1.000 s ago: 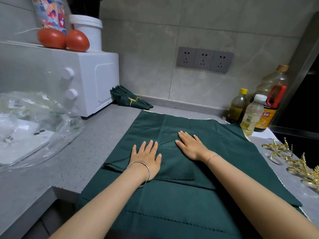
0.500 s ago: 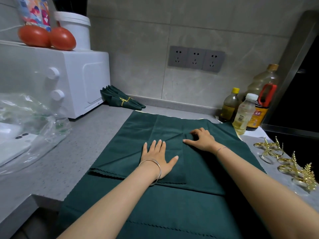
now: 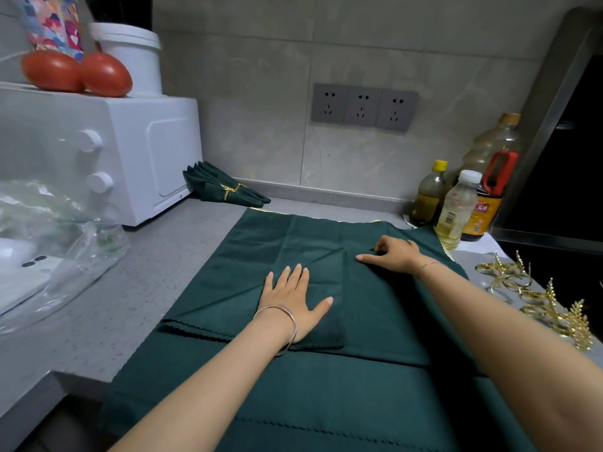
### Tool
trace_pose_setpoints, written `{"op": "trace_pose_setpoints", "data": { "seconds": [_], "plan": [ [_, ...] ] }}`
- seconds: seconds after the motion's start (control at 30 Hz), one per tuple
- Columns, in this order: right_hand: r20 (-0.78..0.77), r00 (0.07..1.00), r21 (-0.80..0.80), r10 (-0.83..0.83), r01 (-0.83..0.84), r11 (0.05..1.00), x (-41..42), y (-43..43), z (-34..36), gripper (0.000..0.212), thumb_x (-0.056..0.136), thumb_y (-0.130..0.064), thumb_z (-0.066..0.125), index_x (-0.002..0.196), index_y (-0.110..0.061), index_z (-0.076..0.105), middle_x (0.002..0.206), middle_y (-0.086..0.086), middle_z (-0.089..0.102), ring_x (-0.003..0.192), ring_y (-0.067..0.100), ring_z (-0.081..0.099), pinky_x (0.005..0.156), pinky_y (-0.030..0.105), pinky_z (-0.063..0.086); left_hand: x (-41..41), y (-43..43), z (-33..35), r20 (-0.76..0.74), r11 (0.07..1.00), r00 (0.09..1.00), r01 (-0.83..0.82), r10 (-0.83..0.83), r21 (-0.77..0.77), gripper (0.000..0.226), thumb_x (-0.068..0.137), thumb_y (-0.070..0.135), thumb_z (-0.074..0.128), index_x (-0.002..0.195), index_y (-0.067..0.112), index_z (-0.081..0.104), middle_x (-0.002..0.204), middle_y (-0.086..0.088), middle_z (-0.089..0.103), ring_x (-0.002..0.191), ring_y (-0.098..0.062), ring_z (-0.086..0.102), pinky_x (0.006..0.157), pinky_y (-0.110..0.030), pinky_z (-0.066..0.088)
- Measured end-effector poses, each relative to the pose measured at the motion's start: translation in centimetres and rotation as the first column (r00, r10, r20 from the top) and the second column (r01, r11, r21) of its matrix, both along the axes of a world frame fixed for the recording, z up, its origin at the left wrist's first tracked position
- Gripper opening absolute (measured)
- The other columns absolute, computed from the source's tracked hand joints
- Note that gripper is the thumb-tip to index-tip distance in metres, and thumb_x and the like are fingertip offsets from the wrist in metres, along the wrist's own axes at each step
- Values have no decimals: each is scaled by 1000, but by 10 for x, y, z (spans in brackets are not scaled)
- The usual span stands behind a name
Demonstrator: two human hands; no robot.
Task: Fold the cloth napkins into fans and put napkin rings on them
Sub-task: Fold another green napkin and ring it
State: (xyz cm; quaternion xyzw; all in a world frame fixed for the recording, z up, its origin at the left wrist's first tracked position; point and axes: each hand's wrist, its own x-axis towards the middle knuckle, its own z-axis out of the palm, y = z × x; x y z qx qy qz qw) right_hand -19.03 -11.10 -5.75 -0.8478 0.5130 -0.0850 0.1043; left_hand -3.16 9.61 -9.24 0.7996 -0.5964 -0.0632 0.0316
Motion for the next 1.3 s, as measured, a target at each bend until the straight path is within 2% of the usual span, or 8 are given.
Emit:
{"op": "trace_pose_setpoints", "data": {
  "seconds": [0.23, 0.3, 0.43, 0.5, 0.63, 0.77, 1.0, 1.3],
  "plan": [
    [-148, 977, -129, -156, 137, 982, -97, -15, 16, 32, 89, -45, 57, 110, -22, 62, 117, 3, 63, 115, 25, 53, 104, 39, 27, 0, -3, 2, 22, 999, 999, 24, -25, 48, 64, 95, 62, 11, 151, 35, -7, 159, 0, -14, 147, -19, -13, 117, -43, -11],
    [-142, 975, -182, -170, 143, 973, -118, -13, 18, 26, 87, -37, 62, 106, -20, 65, 111, 5, 65, 109, 26, 55, 97, 38, 36, -2, -4, 4, 40, 996, 998, 40, -43, 76, 58, 97, 57, 11, 150, 39, -7, 159, -3, -15, 146, -22, -14, 117, -44, -11],
    [98, 987, -262, -131, 153, 953, -127, 17, 25, 15, 84, -26, 69, 80, -11, 68, 75, 5, 65, 79, 26, 59, 63, 32, 45, -15, -9, 7, 29, 992, 992, 119, -121, 40, 54, 102, 40, 13, 153, 29, -3, 160, 3, -9, 147, -18, -10, 119, -41, -8],
    [252, 965, -288, -65, 139, 948, -117, 45, 24, 17, 83, -26, 71, 79, -9, 71, 70, 3, 66, 70, 23, 60, 60, 31, 45, -24, -9, 6, -21, 990, 990, 140, -140, 11, 53, 103, 38, 14, 153, 27, 0, 160, 5, -7, 147, -17, -8, 119, -40, -7],
    [382, 917, -339, 115, 23, 941, -91, 118, 6, 15, 83, -29, 71, 90, -16, 76, 86, -3, 74, 75, 14, 66, 65, 29, 48, -34, -8, 4, -43, 988, 987, 154, -155, -23, 53, 103, 38, 14, 153, 24, 1, 160, 6, -5, 147, -15, -6, 119, -40, -5],
    [222, 940, -527, 260, -109, 843, -67, 166, -14, 14, 87, -34, 65, 83, -23, 73, 80, -6, 71, 78, 17, 65, 58, 32, 50, -34, -7, 3, -50, 988, 987, 149, -151, -40, 51, 104, 34, 12, 153, 25, 2, 160, 7, -3, 147, -14, -5, 119, -39, -5],
    [37, 946, -697, 323, -207, 686, -44, 187, -32, 14, 73, -37, 62, 66, -31, 72, 62, -14, 64, 57, 9, 60, 42, 18, 43, -33, -5, 3, -85, 986, 984, 154, -159, -67, 51, 103, 38, 10, 153, 25, 4, 160, 8, 0, 147, -13, -4, 119, -40, -5],
    [49, 947, -696, 317, -196, 691, -49, 198, -45, 19, 77, -39, 58, 64, -31, 69, 65, -17, 63, 58, 6, 57, 41, 17, 39, -32, -4, 1, -67, 981, 980, 187, -190, -49, 51, 101, 47, 12, 151, 38, 1, 161, 7, 0, 147, -15, -5, 119, -41, -5]
  ]
}}
